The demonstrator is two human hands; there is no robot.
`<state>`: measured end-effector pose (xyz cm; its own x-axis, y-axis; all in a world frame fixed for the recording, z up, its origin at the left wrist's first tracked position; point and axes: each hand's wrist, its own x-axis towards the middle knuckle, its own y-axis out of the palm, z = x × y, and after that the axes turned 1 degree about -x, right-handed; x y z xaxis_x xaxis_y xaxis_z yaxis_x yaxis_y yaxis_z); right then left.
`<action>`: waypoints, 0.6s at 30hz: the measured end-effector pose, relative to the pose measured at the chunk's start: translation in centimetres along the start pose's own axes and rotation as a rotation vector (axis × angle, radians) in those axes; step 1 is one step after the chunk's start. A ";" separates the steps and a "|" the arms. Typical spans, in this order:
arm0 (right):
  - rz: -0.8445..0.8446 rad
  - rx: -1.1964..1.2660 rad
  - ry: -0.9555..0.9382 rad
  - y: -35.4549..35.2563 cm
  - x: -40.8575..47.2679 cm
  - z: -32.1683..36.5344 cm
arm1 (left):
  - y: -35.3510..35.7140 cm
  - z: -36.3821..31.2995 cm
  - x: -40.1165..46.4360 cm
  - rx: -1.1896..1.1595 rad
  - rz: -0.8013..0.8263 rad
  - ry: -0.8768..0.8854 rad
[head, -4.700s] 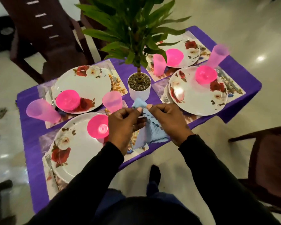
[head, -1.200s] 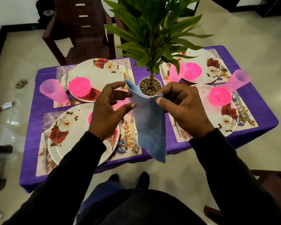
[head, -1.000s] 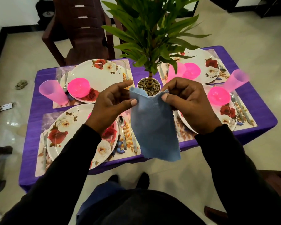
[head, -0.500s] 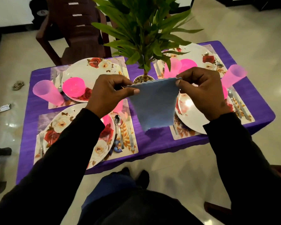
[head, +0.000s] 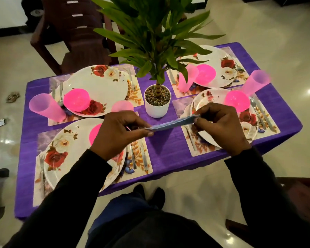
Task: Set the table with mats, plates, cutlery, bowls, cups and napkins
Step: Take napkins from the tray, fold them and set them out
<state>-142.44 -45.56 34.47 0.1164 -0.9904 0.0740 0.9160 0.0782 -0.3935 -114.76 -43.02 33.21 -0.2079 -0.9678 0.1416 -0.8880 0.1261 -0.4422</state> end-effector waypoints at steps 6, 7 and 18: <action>0.334 -0.358 0.172 0.8 -2.3 -4.0 | 1.9 2.9 -3.0 0.013 0.300 -0.207; 0.383 -0.397 0.207 1.0 -2.6 -4.5 | 2.2 3.3 -3.3 0.020 0.330 -0.219; 0.372 -0.520 0.425 4.0 -3.3 -7.4 | 4.7 7.0 -2.5 0.191 0.305 -0.322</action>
<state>-141.95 -42.80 25.88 0.1279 -0.8760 -0.4651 0.5349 0.4558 -0.7114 -115.49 -41.51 24.54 -0.2823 -0.9151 -0.2880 -0.7091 0.4013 -0.5798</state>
